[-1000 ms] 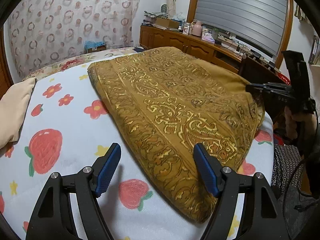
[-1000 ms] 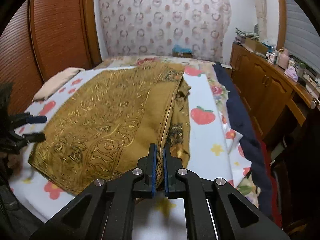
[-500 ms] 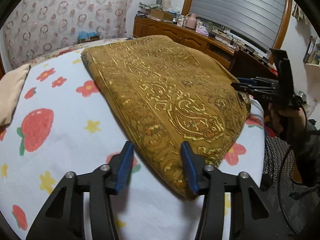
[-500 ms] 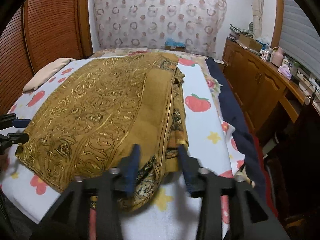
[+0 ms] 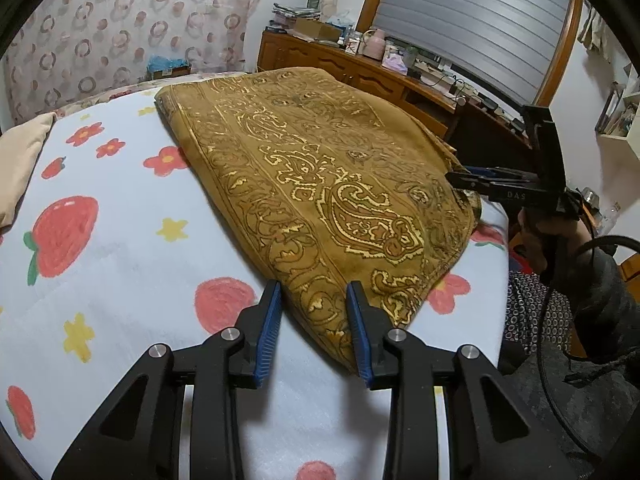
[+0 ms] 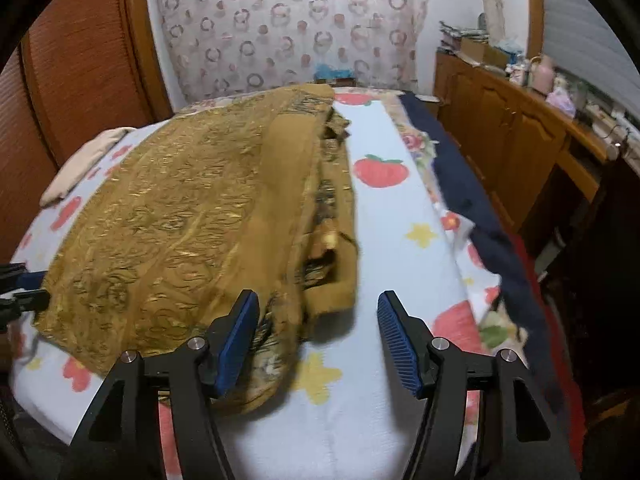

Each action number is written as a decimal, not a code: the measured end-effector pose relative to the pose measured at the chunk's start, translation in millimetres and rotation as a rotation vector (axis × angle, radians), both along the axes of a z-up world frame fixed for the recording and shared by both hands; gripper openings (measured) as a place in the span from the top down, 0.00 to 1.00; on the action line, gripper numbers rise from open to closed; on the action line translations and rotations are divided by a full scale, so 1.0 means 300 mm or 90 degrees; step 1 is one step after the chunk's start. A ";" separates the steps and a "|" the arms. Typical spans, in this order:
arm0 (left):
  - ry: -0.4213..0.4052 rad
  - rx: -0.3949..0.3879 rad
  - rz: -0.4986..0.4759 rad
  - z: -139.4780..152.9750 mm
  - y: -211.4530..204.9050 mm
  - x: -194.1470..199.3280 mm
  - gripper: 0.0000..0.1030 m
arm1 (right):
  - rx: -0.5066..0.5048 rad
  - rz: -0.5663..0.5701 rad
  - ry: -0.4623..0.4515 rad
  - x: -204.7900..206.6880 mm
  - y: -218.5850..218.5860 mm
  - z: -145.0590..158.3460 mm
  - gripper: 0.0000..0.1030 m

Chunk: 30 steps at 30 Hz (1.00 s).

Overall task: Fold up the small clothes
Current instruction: 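Grasp the folded brown-and-gold shirt with the left gripper and lift it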

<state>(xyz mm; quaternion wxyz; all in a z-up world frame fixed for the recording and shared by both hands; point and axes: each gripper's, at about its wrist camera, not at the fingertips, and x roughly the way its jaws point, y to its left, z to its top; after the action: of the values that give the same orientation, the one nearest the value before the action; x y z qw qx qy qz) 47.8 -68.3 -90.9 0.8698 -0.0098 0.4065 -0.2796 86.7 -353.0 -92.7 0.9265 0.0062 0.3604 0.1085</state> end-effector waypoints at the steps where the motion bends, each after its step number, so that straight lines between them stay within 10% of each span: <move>1: 0.001 -0.003 -0.002 0.001 -0.001 -0.001 0.67 | 0.005 0.013 0.002 -0.002 0.010 0.000 0.38; 10: -0.033 -0.026 -0.004 0.045 0.002 -0.001 0.96 | -0.019 0.076 -0.003 -0.011 0.087 0.000 0.91; 30: -0.112 -0.069 0.104 0.282 0.118 0.434 0.96 | 0.086 0.088 -0.137 0.265 0.084 0.279 0.95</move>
<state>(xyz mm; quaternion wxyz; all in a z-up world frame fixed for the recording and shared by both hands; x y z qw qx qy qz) 178.0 -33.0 -6.2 0.9201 -0.0656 0.3107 -0.2295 166.2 -328.0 -8.9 0.9475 0.0323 0.2504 0.1963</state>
